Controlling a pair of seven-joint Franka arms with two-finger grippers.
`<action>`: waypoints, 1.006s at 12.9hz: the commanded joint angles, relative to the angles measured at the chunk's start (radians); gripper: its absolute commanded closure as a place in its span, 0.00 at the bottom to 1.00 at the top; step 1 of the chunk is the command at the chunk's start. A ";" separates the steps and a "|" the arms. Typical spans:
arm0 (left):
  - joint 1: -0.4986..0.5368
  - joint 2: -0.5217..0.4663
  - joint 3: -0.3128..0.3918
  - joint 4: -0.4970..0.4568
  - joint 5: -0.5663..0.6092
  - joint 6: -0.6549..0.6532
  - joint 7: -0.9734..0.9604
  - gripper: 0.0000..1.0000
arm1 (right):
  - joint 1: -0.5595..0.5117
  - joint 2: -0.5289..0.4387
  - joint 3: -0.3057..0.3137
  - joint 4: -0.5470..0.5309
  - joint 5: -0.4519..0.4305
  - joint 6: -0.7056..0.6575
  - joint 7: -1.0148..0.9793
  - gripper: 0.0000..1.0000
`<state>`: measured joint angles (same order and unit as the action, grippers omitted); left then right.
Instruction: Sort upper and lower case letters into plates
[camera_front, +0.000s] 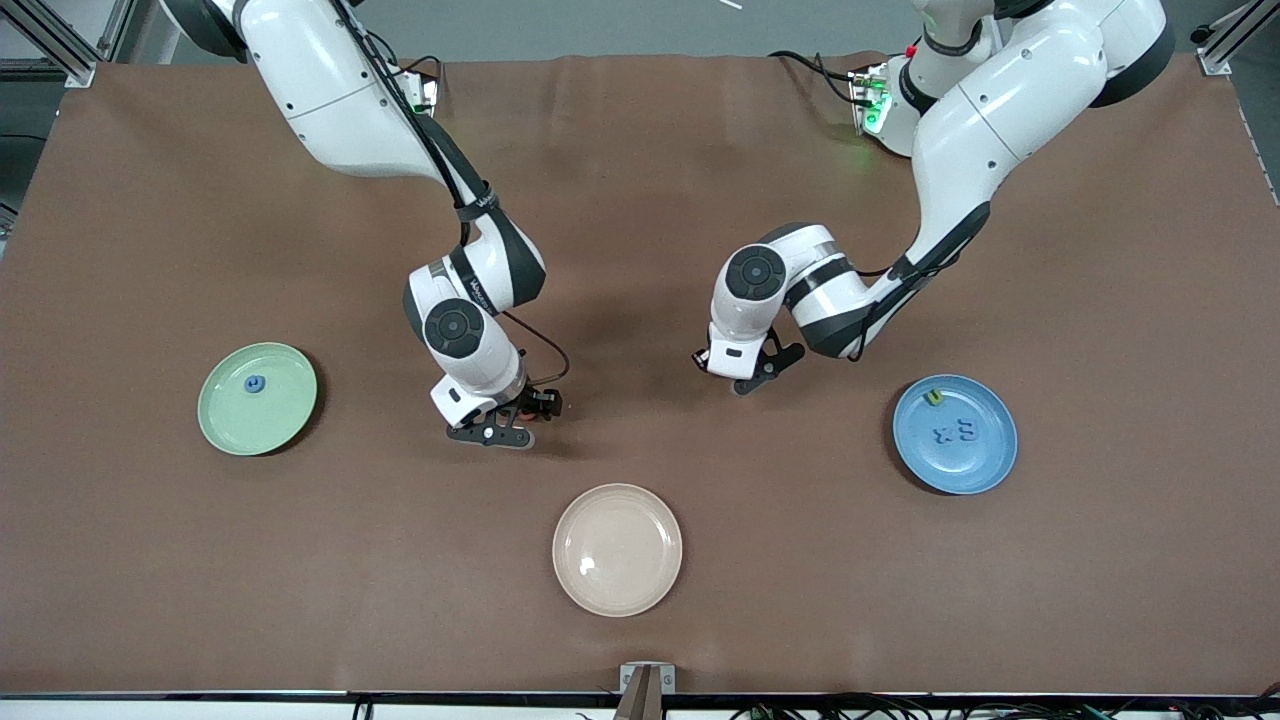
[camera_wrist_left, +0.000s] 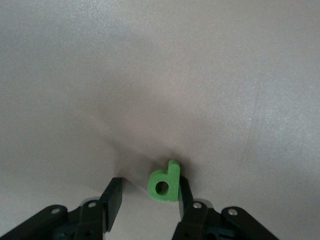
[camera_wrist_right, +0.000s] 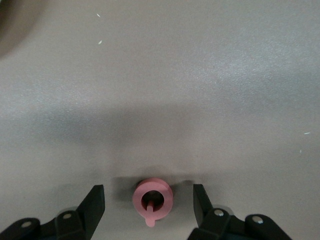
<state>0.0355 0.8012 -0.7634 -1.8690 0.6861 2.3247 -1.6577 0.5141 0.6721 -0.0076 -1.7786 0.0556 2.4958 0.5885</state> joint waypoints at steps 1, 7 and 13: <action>-0.003 -0.002 0.010 0.002 0.027 0.012 -0.010 0.64 | -0.008 0.014 0.003 0.021 -0.016 -0.011 0.004 0.28; 0.096 -0.121 0.001 0.014 0.026 -0.065 0.047 0.99 | -0.008 0.017 0.003 0.019 -0.022 -0.011 0.004 0.47; 0.383 -0.195 -0.030 0.011 0.013 -0.157 0.415 0.97 | -0.008 0.017 0.005 0.016 -0.020 -0.011 0.002 0.85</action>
<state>0.3319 0.6196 -0.7736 -1.8331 0.6976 2.1758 -1.3436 0.5137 0.6818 -0.0112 -1.7673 0.0465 2.4866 0.5884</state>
